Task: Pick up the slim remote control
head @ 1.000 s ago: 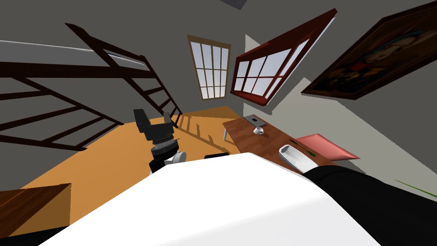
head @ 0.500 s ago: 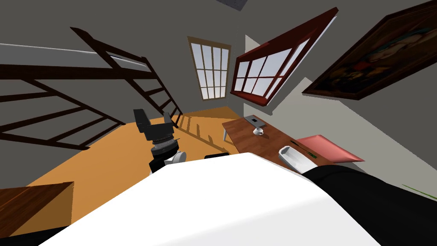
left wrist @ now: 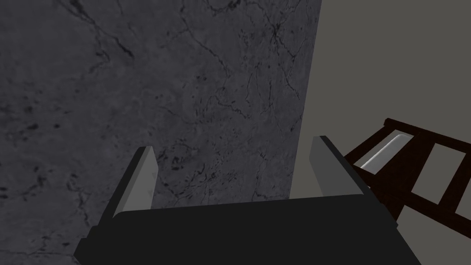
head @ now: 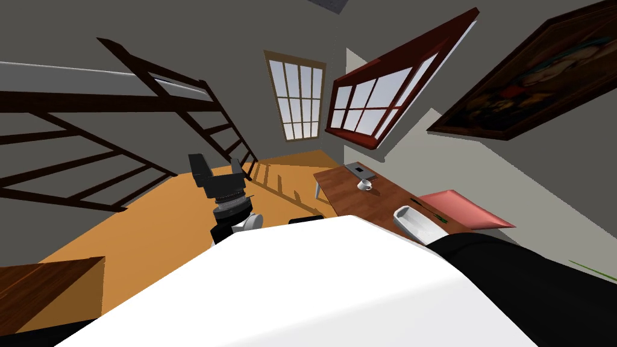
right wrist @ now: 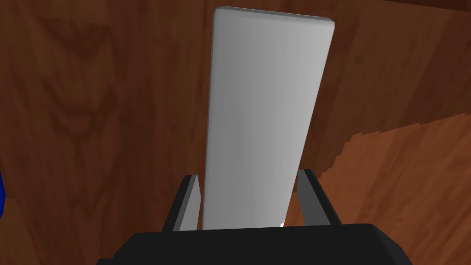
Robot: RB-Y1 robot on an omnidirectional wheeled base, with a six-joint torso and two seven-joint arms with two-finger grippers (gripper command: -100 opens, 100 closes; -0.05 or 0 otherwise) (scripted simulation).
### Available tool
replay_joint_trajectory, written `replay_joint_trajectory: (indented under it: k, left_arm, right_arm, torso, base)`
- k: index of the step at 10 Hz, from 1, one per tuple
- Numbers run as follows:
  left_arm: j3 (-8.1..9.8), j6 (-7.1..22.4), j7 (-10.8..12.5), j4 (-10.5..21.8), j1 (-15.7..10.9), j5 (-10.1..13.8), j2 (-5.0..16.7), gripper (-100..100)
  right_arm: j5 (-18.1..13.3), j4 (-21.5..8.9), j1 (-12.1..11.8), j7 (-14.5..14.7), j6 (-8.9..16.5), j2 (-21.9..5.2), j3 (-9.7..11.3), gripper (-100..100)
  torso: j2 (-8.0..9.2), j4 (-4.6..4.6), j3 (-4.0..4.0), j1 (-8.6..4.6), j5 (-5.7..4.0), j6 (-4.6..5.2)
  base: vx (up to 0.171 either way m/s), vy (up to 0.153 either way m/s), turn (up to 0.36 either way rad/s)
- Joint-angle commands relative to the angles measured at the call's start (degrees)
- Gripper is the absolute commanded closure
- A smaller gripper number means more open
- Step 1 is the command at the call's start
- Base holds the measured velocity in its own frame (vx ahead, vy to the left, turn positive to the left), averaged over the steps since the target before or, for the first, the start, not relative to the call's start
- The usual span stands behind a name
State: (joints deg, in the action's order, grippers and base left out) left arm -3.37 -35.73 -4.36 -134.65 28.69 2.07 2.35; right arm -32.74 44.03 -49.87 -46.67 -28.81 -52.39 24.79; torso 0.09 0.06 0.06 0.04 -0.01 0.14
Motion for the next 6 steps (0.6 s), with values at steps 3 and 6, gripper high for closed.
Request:
replay_joint_trajectory:
  k: [3, 6]
  left_arm:
    - [0.0, 0.0, 0.0, 0.0, 0.0, 0.0, 0.0, 0]
    - [0.0, 0.0, 0.0, 0.0, 0.0, 0.0, 0.0, 0]
  right_arm:
    - [-0.1, 2.3, -1.5, -1.6, -0.7, -2.6, -0.7, 100]
    - [-0.2, 2.4, -1.7, -1.8, -1.1, -3.2, -0.9, 0]
  torso:
    - [0.05, 0.0, 0.02, 0.09, 0.04, 0.01]
    - [0.06, 0.01, 0.03, 0.17, 0.05, 0.05]
  base:
    - [-0.014, 0.027, -0.018]
    - [-0.012, 0.03, -0.016]
